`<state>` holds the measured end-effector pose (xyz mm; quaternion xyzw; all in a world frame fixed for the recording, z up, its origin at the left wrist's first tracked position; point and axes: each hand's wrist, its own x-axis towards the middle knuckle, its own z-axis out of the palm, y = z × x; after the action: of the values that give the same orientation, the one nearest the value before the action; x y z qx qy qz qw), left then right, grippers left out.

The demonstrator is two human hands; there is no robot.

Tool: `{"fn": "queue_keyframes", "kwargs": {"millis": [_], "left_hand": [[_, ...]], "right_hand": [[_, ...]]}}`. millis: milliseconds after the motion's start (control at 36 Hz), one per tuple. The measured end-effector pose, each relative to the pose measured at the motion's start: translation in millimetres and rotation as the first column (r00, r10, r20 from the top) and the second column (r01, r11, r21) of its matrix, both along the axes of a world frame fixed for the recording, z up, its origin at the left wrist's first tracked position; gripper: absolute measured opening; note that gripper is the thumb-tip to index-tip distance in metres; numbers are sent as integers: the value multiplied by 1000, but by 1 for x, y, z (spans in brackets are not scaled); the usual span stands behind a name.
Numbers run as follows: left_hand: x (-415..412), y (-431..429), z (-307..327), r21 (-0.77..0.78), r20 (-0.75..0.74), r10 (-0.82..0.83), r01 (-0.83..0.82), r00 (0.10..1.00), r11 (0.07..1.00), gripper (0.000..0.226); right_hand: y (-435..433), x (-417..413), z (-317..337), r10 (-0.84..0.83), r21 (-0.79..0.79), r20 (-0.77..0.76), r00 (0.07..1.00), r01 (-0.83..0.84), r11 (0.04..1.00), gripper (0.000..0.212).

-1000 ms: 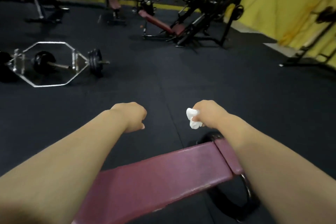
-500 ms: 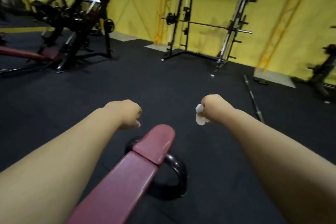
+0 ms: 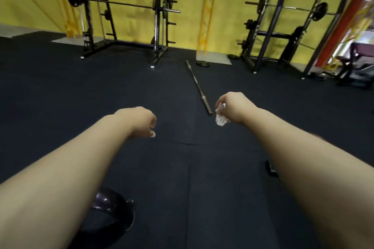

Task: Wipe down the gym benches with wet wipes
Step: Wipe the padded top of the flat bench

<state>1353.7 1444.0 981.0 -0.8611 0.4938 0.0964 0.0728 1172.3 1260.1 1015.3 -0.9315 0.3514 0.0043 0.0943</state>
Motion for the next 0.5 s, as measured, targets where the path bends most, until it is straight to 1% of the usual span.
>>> {"fn": "queue_keyframes", "kwargs": {"millis": [111, 167, 222, 250, 306, 333, 417, 472, 500], "left_hand": [[-17, -88, -1, 14, -19, -83, 83, 996, 996, 29], [-21, -130, 1, 19, -22, -126, 126, 992, 992, 30], [-23, -171, 3, 23, -25, -163, 164, 986, 986, 31], [-23, -192, 4, 27, -24, -184, 184, 983, 983, 30], [-22, -234, 6, 40, -18, -228, 228, 974, 973, 31], [-20, -255, 6, 48, -14, -249, 250, 968, 967, 31], [-7, -321, 5, 68, -15, -303, 304, 953, 950, 32], [5, -367, 4, 66, -5, -332, 332, 943, 941, 31], [10, -391, 5, 63, 8, -351, 350, 936, 935, 31]], "right_hand": [[-77, -28, -9, -107, 55, -36, 994, 109, 993, 27], [-110, -38, -10, -140, 93, -108, 984, 150, 984, 23], [-141, -46, -9, -163, 106, -183, 970, 184, 977, 26], [-157, -49, -9, -185, 104, -190, 964, 207, 973, 25], [-190, -53, -7, -229, 93, -195, 954, 251, 964, 16], [-206, -53, -6, -233, 87, -213, 949, 256, 963, 15], [-254, -48, -2, -233, 111, -279, 932, 273, 956, 27], [-291, -43, -2, -267, 124, -275, 923, 310, 943, 22], [-311, -40, -2, -296, 133, -258, 920, 337, 932, 24]]}}
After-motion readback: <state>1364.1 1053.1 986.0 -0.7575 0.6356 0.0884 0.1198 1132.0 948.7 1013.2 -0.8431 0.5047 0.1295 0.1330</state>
